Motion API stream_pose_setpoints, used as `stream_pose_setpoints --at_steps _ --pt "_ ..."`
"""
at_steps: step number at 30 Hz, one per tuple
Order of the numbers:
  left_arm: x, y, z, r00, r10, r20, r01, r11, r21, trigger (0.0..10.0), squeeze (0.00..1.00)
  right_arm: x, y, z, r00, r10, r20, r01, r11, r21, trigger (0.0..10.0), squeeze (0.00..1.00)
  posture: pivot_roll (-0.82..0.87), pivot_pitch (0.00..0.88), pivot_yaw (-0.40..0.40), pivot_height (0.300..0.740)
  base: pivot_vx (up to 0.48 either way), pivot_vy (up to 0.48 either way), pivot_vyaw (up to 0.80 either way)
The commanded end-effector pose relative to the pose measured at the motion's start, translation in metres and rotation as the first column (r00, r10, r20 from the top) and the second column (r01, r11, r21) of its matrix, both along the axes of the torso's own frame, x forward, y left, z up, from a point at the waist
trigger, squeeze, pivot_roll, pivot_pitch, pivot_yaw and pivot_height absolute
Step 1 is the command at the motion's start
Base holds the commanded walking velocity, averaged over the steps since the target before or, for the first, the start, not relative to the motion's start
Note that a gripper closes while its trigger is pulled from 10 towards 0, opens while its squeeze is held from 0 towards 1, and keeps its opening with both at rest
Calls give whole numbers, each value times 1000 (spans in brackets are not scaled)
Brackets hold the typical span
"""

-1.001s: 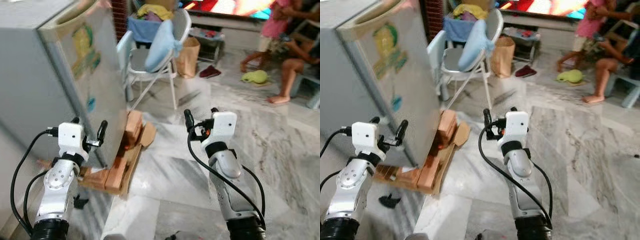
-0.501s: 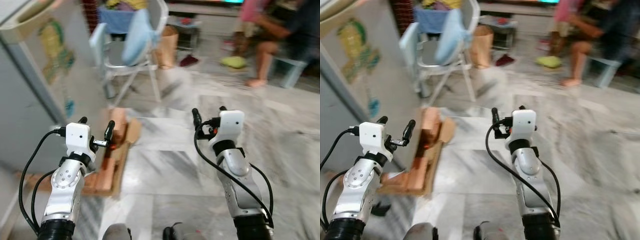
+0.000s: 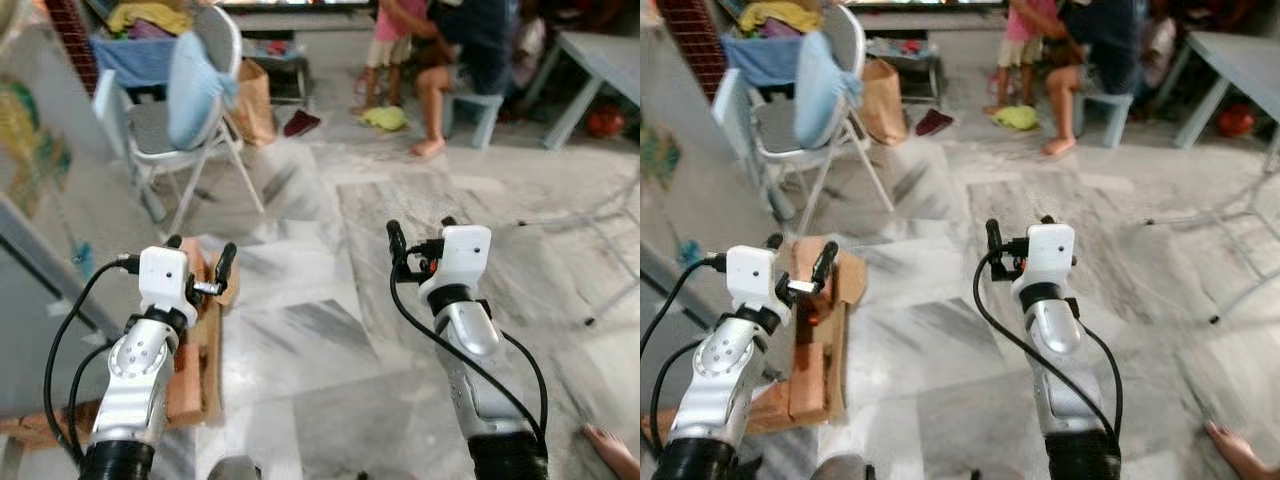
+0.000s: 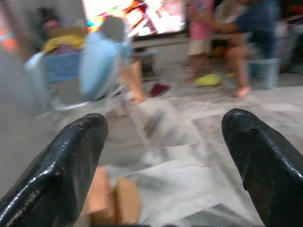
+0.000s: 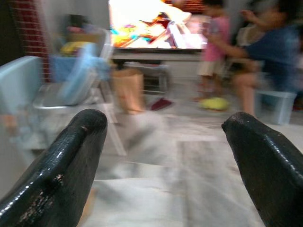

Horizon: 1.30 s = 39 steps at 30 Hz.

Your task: Restocking fridge

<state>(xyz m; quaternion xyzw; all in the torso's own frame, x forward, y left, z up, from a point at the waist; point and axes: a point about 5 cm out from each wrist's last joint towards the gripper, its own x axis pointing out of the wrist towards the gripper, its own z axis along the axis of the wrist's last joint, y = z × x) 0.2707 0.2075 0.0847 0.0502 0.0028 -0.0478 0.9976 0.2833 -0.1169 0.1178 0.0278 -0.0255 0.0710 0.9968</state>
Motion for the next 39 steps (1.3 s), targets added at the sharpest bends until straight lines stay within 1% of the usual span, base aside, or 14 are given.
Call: stream_pose_setpoints --at_steps 1,4,7,9,14,17,19,22,39 --pt "1 -6 1 1000 -5 0 5 1000 -1 10000 0 -1 -13 0 999 -39 1 39 999 -16 10000 0 -4 28 -45 740 0 0 0" --pt "-2 -2 1 999 38 5 -38 999 9 10000 0 -4 -18 -3 999 -50 -5 50 999 -17 10000 0 -3 20 -45 740 0 0 0" --pt "-7 2 -1 997 76 -1 -76 997 6 10000 0 -11 -26 -7 998 -68 -17 68 997 -27 10000 0 -4 20 -44 740 0 371 0" --pt "-8 3 -2 996 92 -3 -92 996 16 10000 0 -13 -31 -8 997 -78 -24 77 996 -35 10000 0 -6 19 -44 740 0 480 0" --pt "-8 4 -3 994 105 -1 -105 994 31 10000 0 -16 -34 -10 996 -88 -30 86 995 -41 10000 0 -11 19 -41 740 0 480 0" --pt "-6 2 -1 994 104 13 -105 993 48 10000 0 -16 -35 -10 996 -90 -28 89 995 -42 10000 0 -11 17 -39 740 0 453 0" --pt "-5 1 0 994 110 20 -111 993 43 10000 0 -16 -34 -9 995 -91 -26 90 995 -41 10000 0 -11 16 -37 740 266 401 0" --pt "-4 1 0 992 127 9 -127 991 41 10000 0 -15 -34 -8 995 -92 -25 91 995 -39 10000 0 -9 18 -36 740 0 277 0" --pt "-3 -1 1 989 144 15 -145 988 47 10000 0 -14 -33 -8 996 -90 -22 89 995 -41 10000 0 -18 14 -37 740 0 0 0"
